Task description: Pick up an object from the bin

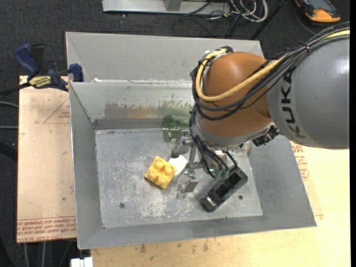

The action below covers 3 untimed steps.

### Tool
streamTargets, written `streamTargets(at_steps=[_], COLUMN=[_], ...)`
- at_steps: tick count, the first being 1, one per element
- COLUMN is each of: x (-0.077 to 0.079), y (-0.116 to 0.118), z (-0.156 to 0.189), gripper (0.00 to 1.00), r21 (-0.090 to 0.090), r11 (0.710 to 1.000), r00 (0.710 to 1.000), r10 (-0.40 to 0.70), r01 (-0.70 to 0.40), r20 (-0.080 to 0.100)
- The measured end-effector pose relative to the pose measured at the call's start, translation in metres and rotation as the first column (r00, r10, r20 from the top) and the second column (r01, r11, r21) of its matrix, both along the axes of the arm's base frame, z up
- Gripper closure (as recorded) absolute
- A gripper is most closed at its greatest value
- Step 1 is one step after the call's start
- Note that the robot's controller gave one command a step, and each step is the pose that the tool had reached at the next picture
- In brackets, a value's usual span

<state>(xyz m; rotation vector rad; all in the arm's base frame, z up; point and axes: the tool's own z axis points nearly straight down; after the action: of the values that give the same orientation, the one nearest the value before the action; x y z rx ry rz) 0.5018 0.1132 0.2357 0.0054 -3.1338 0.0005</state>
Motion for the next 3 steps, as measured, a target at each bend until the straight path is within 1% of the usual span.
streamTargets(at_steps=[1,2,3], x=[0.002,0.017,0.038], y=[-0.001,0.015,0.026], z=[0.004,-0.036,-0.097], gripper=[0.0,0.0,0.0], r21=[0.001,0.003,0.004], r11=[1.0,1.0,0.999], r00=[1.0,1.0,0.999], r10=[-0.003,-0.008,-0.035], r01=[0.003,0.008,0.035], r20=[0.008,0.018,0.014])
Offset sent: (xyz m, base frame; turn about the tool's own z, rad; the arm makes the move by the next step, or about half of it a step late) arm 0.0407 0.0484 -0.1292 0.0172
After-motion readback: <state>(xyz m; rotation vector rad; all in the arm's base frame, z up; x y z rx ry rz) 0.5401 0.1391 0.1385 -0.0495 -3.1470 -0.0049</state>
